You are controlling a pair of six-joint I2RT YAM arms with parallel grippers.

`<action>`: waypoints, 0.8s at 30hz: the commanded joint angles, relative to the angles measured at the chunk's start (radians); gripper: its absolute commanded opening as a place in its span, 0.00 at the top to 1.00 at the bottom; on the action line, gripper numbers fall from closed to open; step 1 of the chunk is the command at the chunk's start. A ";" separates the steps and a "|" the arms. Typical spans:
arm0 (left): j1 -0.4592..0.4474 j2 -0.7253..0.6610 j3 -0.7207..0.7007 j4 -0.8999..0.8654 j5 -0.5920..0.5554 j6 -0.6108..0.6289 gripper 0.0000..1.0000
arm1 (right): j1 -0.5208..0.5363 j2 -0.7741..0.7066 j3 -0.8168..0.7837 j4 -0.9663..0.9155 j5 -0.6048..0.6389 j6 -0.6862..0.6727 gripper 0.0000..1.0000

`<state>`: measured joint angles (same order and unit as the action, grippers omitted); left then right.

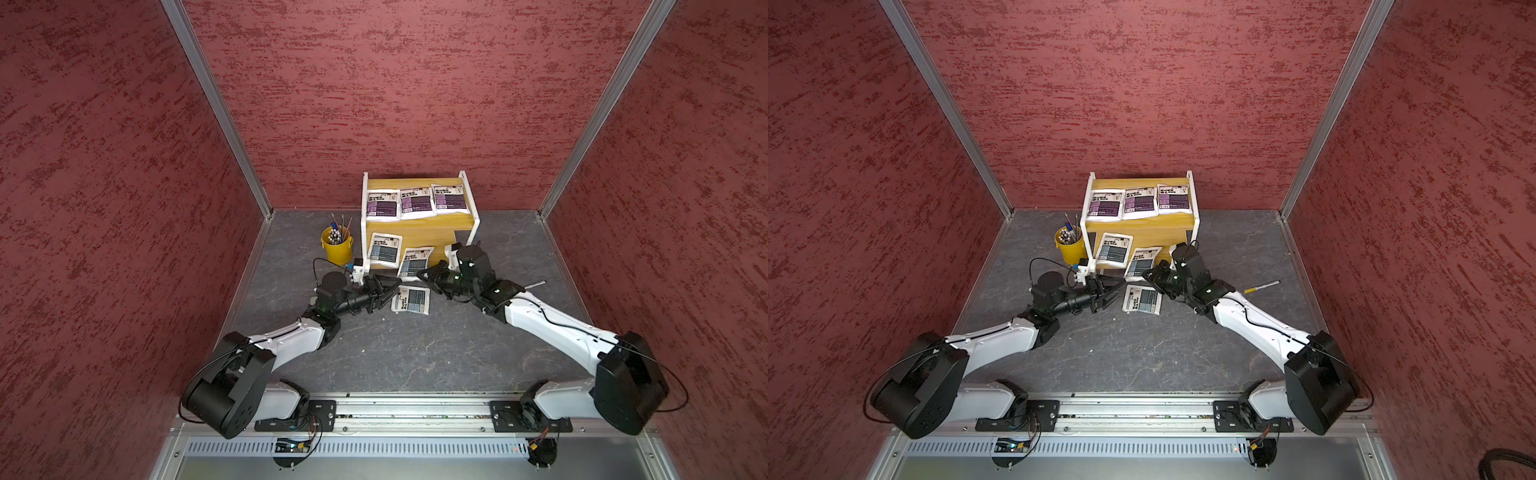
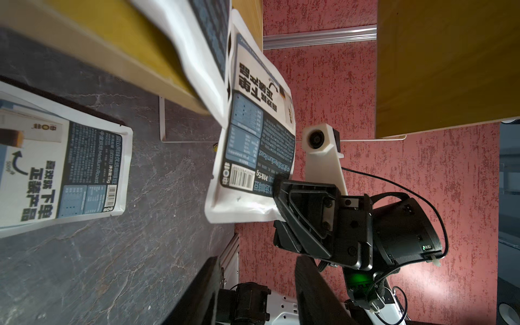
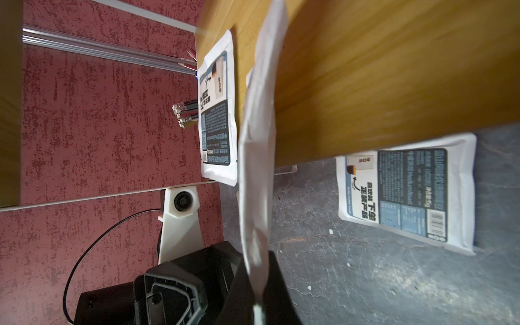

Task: Place the bagged coffee beans on the shelf by color
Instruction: Place the bagged coffee beans on the shelf.

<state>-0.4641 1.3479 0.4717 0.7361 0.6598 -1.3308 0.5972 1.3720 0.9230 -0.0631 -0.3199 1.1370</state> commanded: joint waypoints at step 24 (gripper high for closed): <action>-0.014 0.141 0.041 0.202 -0.067 -0.082 0.93 | -0.011 -0.035 -0.010 0.055 0.015 0.011 0.63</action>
<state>-0.4763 1.4666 0.4995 0.8829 0.6212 -1.3914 0.5964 1.3716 0.9226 -0.0406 -0.3363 1.1442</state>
